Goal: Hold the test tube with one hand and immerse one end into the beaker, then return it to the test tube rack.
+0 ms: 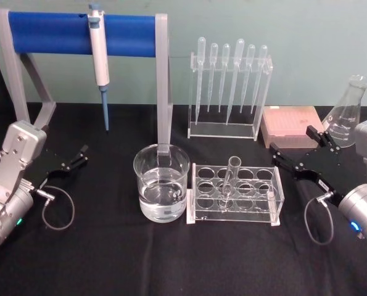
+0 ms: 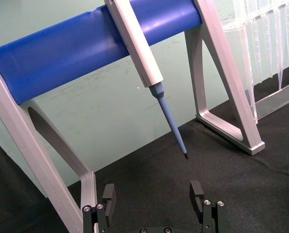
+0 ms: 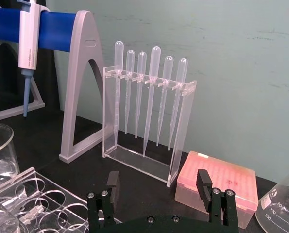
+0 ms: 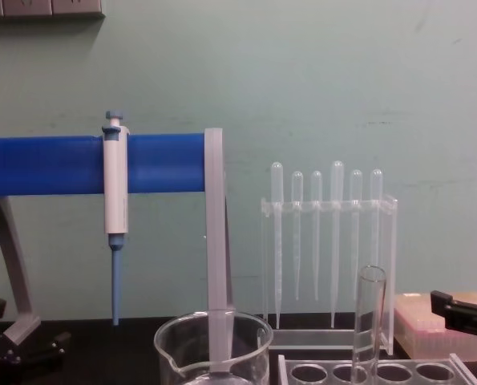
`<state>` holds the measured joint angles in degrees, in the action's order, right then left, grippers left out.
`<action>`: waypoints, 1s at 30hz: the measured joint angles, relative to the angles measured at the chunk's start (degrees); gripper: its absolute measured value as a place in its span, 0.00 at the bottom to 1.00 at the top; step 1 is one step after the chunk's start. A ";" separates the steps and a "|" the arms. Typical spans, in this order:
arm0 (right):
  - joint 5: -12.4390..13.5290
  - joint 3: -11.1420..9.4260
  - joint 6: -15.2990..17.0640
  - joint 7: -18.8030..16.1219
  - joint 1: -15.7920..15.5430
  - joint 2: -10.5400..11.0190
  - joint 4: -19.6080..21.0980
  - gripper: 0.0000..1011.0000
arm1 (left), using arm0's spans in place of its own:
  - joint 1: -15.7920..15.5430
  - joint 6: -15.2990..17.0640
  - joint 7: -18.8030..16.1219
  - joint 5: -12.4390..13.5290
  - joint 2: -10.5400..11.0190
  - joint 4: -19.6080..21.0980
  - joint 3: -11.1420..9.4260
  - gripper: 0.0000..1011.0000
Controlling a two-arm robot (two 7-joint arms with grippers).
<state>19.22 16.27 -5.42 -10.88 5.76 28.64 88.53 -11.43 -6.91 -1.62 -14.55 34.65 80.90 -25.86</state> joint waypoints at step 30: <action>0.04 0.00 -0.23 0.36 -0.09 -0.16 -0.09 0.99 | 0.00 0.00 0.00 0.00 0.00 0.00 0.00 0.99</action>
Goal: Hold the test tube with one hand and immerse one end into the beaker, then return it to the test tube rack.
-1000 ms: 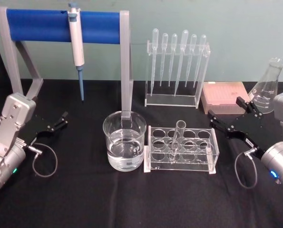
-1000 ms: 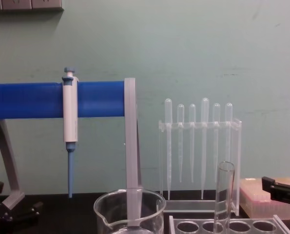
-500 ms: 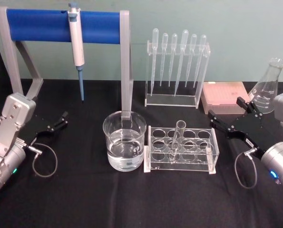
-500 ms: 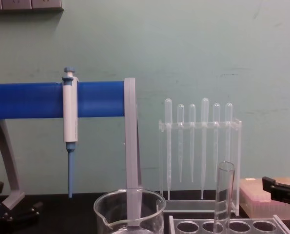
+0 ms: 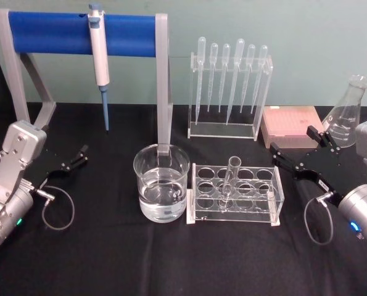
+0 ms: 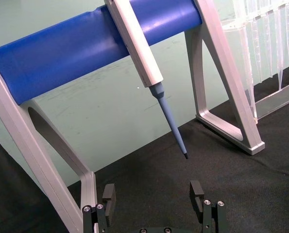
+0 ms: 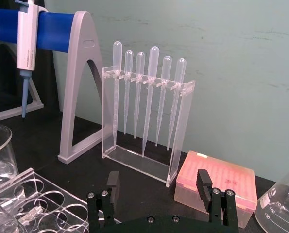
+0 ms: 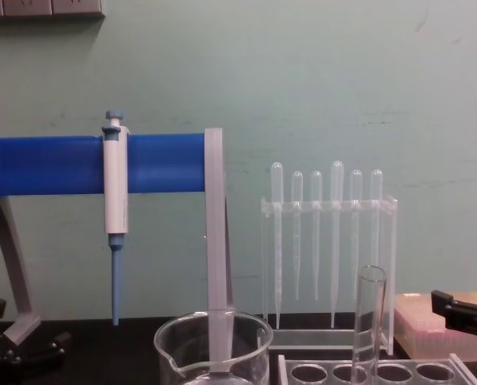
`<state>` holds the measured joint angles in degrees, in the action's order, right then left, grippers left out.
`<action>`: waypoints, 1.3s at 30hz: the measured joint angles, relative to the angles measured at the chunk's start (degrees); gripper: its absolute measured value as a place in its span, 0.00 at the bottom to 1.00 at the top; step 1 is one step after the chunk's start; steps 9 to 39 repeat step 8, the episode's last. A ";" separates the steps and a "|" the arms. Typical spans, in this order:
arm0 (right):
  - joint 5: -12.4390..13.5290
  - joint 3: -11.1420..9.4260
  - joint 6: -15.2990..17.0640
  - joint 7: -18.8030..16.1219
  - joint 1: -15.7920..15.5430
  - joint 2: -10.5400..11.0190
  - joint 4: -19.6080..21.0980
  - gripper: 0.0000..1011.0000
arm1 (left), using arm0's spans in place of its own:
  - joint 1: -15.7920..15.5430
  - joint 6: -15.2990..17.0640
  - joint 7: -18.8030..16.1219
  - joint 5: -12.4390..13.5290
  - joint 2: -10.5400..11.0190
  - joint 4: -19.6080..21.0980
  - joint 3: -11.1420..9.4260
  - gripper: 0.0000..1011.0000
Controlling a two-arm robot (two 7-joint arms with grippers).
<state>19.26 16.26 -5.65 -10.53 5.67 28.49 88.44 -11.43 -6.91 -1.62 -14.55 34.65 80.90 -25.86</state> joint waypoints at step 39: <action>0.00 0.00 0.00 0.03 0.00 0.00 0.00 0.99 | 0.00 0.00 0.00 0.00 0.00 0.00 0.00 0.99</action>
